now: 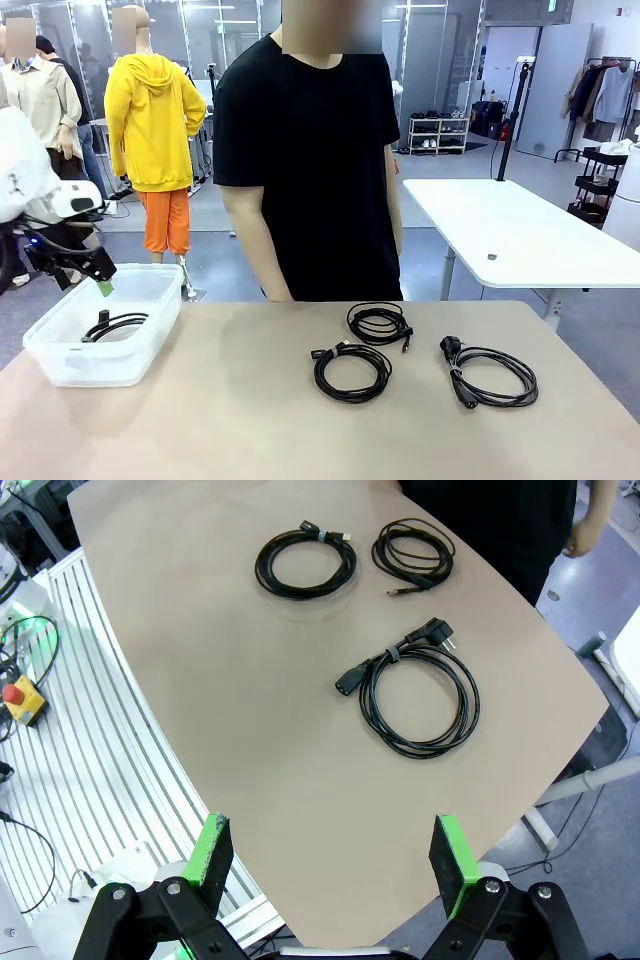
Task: Organize and store the cables.
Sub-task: Place the Power Cable into the Organizing box.
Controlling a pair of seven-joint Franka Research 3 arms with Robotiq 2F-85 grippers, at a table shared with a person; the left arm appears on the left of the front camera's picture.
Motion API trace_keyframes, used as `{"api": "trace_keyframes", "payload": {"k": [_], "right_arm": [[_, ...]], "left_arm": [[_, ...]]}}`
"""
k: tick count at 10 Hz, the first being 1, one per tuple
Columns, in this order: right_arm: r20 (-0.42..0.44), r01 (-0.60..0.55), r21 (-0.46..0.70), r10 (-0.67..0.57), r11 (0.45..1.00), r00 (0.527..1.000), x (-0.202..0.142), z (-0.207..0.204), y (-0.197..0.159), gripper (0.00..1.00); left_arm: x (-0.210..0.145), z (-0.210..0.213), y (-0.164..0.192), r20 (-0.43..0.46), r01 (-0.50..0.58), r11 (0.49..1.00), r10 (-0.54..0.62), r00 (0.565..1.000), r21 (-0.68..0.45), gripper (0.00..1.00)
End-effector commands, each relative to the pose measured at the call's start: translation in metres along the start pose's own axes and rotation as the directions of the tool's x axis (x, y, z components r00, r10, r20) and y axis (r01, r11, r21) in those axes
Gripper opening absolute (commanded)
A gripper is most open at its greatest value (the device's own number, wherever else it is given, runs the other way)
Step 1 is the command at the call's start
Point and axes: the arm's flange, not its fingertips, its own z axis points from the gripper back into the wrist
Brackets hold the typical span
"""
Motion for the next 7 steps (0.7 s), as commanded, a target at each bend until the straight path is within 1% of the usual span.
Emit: {"api": "trace_keyframes", "payload": {"k": [1, 2, 3, 4, 6, 7], "right_arm": [[0.009, -0.012, -0.005, 0.012, 1.000, 1.000, 0.000, 0.001, -0.001, 1.00], [0.009, -0.012, -0.005, 0.012, 1.000, 1.000, 0.000, 0.001, -0.001, 1.00], [0.009, -0.012, -0.005, 0.012, 1.000, 1.000, 0.000, 0.001, -0.001, 1.00], [0.009, -0.012, -0.005, 0.012, 1.000, 1.000, 0.000, 0.001, -0.001, 1.00], [0.009, -0.012, -0.005, 0.012, 1.000, 1.000, 0.000, 0.001, -0.001, 1.00], [0.009, -0.012, -0.005, 0.012, 1.000, 1.000, 0.000, 0.001, -0.001, 1.00]], "left_arm": [[-0.047, 0.024, -0.003, 0.032, 0.143, 0.984, -0.141, 0.990, -0.109, 1.00], [-0.070, 0.032, -0.010, 0.088, 0.221, 0.966, -0.210, 0.974, -0.134, 1.00], [-0.099, 0.045, -0.019, 0.138, 0.274, 0.950, -0.254, 0.957, -0.151, 1.00], [-0.125, 0.058, -0.033, 0.191, 0.291, 0.937, -0.255, 0.948, -0.191, 1.00], [-0.167, 0.068, -0.049, 0.310, 0.383, 0.902, -0.313, 0.898, -0.198, 1.00], [-0.190, 0.069, -0.054, 0.348, 0.433, 0.878, -0.348, 0.871, -0.203, 1.00]]}}
